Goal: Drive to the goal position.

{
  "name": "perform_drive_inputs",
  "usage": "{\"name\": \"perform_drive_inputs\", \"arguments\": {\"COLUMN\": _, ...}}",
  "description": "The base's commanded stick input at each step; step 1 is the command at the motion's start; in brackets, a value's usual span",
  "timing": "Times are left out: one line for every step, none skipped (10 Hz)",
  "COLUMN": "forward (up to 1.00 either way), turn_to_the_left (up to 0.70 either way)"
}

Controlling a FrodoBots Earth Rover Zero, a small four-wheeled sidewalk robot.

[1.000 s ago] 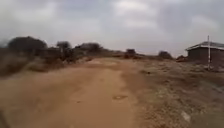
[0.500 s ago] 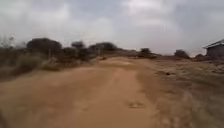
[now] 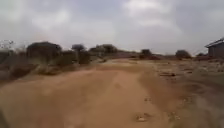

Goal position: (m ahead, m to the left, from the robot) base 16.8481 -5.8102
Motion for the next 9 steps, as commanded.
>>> {"name": "perform_drive_inputs", "arguments": {"forward": 0.5, "turn_to_the_left": -0.5}}
{"name": "perform_drive_inputs", "arguments": {"forward": 0.5, "turn_to_the_left": -0.49}}
{"name": "perform_drive_inputs", "arguments": {"forward": 0.5, "turn_to_the_left": -0.16}}
{"name": "perform_drive_inputs", "arguments": {"forward": 0.5, "turn_to_the_left": 0.0}}
{"name": "perform_drive_inputs", "arguments": {"forward": 0.5, "turn_to_the_left": 0.0}}
{"name": "perform_drive_inputs", "arguments": {"forward": 0.5, "turn_to_the_left": 0.0}}
{"name": "perform_drive_inputs", "arguments": {"forward": 0.5, "turn_to_the_left": 0.0}}
{"name": "perform_drive_inputs", "arguments": {"forward": 0.5, "turn_to_the_left": 0.0}}
{"name": "perform_drive_inputs", "arguments": {"forward": 0.5, "turn_to_the_left": 0.0}}
